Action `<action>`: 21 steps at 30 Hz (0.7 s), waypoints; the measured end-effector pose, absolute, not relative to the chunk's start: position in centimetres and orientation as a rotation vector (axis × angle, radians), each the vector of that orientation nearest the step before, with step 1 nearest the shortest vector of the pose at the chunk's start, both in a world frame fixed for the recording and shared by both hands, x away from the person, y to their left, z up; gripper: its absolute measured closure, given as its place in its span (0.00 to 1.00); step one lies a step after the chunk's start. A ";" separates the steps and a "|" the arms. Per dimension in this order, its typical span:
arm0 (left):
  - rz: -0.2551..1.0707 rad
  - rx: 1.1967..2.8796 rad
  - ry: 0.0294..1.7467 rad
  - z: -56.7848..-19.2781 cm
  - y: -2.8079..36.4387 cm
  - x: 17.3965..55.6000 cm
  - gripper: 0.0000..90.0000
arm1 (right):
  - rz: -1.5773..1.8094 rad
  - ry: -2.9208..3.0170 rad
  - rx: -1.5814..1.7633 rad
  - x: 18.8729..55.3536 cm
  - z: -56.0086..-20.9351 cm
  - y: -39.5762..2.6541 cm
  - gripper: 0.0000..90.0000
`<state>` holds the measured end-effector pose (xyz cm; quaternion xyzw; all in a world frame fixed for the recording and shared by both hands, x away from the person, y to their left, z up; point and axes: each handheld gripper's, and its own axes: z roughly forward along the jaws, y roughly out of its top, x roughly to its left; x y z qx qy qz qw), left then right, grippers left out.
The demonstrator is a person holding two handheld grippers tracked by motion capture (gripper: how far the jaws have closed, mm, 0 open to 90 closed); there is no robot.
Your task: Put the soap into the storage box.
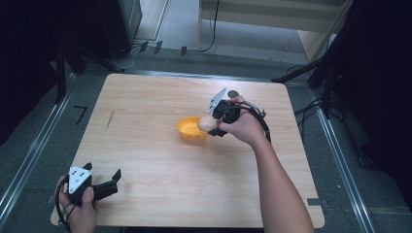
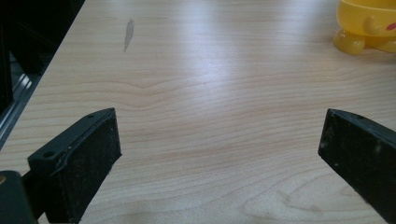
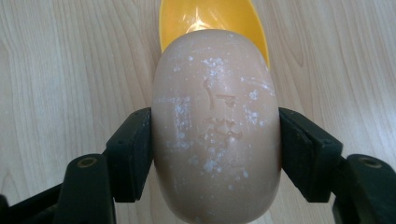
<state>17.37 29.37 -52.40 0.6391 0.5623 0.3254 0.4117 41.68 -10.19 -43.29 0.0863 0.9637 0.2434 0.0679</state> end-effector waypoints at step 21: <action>0.814 1.607 1.410 -52.4 29.4 17.3 0.00 | 0.701 2.953 0.175 43.2 -43.7 -6.0 0.37</action>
